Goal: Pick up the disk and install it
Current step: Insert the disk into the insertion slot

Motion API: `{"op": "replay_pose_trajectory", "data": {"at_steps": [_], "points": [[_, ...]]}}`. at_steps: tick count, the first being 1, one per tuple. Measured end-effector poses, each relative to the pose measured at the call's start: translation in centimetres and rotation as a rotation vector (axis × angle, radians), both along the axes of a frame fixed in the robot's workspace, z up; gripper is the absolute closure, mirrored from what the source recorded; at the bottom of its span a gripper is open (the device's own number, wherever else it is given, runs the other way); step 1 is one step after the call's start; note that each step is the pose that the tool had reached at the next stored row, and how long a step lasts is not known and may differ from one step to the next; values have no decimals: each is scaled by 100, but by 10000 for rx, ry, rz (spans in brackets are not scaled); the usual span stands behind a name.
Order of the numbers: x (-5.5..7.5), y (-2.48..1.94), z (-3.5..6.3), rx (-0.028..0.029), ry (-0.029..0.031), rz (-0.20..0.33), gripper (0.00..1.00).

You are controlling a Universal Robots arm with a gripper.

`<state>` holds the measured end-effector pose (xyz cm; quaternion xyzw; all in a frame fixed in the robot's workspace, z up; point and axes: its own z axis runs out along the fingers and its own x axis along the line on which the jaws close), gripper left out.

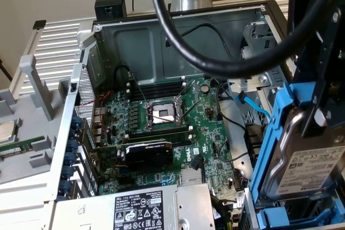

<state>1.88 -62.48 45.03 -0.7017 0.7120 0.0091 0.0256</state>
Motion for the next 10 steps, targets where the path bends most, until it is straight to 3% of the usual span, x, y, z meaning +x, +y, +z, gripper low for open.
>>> {"op": "replay_pose_trajectory", "data": {"at_steps": [10], "points": [[0, 0, -28, 1, 0, 0, 64]]}}
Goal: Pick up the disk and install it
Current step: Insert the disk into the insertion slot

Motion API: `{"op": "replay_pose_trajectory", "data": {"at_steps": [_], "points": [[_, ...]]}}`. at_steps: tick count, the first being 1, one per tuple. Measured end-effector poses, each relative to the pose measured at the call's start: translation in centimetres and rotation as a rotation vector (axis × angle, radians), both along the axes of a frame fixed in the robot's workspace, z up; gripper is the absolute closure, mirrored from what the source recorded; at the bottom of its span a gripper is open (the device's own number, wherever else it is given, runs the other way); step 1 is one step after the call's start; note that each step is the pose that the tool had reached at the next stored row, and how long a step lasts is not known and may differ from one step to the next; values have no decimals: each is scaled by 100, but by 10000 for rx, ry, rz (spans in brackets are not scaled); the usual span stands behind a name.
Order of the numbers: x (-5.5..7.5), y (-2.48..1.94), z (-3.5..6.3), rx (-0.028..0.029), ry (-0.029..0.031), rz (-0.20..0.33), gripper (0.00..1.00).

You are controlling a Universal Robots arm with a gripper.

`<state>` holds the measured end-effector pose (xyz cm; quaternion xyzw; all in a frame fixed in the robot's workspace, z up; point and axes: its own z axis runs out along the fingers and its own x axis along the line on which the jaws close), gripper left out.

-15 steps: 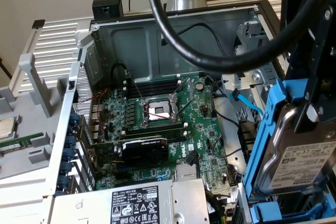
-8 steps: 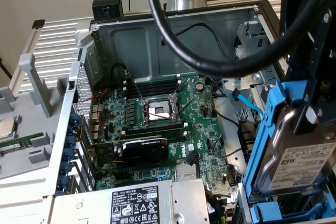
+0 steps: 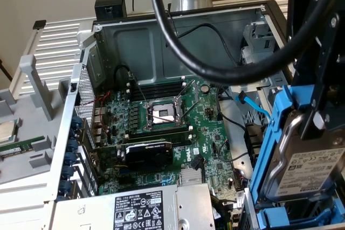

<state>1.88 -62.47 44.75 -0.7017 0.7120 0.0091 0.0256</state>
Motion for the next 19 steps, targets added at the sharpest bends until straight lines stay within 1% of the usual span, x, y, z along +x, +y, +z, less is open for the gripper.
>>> {"op": "replay_pose_trajectory", "data": {"at_steps": [19], "points": [[0, 2, -51, 24, 1, 0, 64]]}}
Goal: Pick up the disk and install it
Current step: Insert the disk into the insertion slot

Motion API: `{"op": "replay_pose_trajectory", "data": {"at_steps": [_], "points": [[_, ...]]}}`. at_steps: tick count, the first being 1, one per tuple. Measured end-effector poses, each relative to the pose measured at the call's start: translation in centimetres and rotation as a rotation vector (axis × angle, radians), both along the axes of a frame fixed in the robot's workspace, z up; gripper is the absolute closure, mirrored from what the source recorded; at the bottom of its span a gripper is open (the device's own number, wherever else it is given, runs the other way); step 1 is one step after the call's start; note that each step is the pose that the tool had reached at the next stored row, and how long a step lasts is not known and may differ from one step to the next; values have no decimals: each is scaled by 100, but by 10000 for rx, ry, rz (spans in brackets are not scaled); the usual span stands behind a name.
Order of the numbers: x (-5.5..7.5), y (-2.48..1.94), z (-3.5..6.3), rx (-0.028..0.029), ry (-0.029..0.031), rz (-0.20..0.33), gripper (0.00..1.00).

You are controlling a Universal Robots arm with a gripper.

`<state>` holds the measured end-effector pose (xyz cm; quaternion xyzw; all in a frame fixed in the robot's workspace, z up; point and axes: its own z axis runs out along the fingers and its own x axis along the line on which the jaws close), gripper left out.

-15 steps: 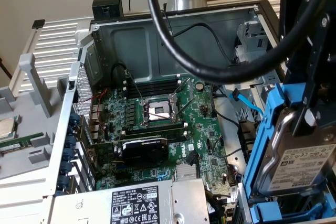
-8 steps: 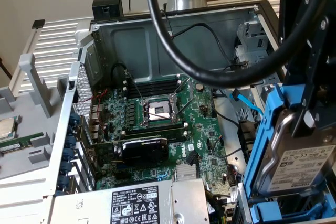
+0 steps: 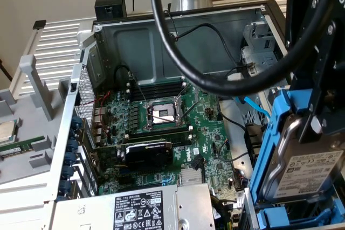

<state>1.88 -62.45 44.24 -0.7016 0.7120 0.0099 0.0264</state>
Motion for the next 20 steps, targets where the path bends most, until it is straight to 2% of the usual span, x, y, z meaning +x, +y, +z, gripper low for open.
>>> {"op": "replay_pose_trajectory", "data": {"at_steps": [20], "points": [[0, 0, -33, 4, -1, 0, 64]]}}
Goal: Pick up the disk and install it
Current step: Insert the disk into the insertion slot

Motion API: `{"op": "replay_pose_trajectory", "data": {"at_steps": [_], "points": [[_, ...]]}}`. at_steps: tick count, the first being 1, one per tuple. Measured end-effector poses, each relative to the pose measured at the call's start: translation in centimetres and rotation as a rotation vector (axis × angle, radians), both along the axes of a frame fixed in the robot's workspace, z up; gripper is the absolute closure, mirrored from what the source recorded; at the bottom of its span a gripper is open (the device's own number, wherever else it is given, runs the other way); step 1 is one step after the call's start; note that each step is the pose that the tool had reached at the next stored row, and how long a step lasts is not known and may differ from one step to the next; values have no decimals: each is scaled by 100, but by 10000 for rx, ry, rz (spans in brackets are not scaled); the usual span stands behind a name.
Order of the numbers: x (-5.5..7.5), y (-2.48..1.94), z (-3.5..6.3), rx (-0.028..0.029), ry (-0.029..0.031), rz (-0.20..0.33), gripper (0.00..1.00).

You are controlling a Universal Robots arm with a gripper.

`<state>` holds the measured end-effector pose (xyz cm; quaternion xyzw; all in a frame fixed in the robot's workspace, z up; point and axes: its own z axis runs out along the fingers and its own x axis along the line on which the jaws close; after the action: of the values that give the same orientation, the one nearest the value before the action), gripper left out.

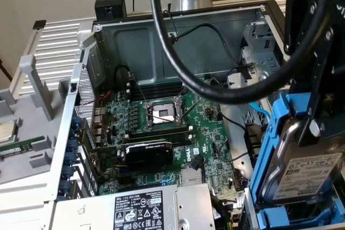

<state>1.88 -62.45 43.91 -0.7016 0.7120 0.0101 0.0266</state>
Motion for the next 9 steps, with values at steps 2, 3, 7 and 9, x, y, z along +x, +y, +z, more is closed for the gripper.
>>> {"op": "replay_pose_trajectory", "data": {"at_steps": [2, 3, 7, 9], "points": [[0, 0, 0, 0, -1, 0, 62], [0, 0, 1, -1, 0, 0, 62], [0, 0, 1, -1, 0, 0, 55], [0, 0, 1, -1, 0, 0, 55]]}}
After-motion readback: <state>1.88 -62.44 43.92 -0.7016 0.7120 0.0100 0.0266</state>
